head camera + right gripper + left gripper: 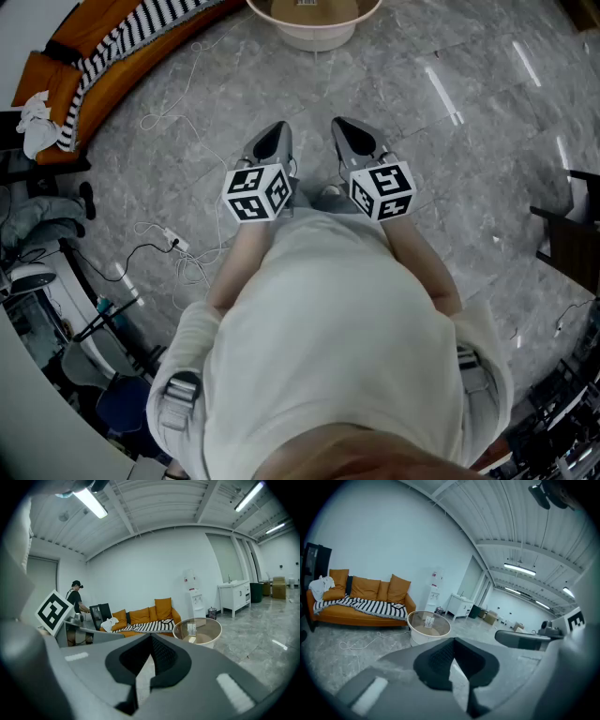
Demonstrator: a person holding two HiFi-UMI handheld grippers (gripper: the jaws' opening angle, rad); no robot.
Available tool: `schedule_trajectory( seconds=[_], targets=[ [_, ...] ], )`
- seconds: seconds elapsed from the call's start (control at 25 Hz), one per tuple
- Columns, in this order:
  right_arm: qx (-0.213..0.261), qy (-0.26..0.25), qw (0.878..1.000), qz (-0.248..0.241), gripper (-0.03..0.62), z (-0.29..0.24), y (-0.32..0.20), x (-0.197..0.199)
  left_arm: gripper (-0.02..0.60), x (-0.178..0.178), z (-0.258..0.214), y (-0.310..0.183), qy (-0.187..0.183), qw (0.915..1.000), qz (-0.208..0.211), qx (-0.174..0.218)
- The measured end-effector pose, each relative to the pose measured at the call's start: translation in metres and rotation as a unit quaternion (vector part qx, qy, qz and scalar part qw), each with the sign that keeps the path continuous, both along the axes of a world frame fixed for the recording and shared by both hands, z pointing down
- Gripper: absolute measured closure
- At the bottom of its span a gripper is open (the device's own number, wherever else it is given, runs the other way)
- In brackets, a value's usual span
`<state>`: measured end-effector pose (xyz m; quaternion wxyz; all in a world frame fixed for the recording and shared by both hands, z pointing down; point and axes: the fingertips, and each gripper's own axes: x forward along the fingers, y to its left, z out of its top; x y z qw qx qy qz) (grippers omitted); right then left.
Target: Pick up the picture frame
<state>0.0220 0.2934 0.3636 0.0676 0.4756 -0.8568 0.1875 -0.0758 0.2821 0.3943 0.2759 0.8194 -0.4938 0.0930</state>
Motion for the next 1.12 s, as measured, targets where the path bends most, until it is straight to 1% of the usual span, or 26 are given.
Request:
schedule_trajectory(
  seconds=[0.2,0.36,0.56,0.72,0.92,1.12],
  targets=[
    [0.009,-0.001,1.000,0.008,0.595,-0.007,0.021,-0.008,0.580,-0.004,-0.004,0.025,0.003,0.9999,0.016,0.003],
    [0.014,0.008,1.000,0.009,0.595,-0.009,0.028,-0.011,0.580,-0.002,-0.006,0.031,0.003,0.9997,0.023,0.006],
    [0.015,0.016,1.000,0.004,0.595,-0.008,0.035,-0.004,0.580,0.009,-0.009,0.035,0.004,0.9994,0.032,0.010],
    [0.018,0.008,1.000,-0.001,0.595,-0.009,0.037,-0.002,0.580,0.009,-0.006,0.036,0.007,0.9997,0.023,0.005],
    [0.002,0.004,1.000,-0.012,0.594,-0.001,0.034,-0.005,0.580,0.003,0.003,0.036,0.004,0.9999,0.009,-0.009],
    [-0.009,-0.004,1.000,-0.023,0.594,0.005,0.014,-0.012,0.580,-0.003,0.009,0.013,0.008,0.9999,0.001,-0.015]
  ],
)
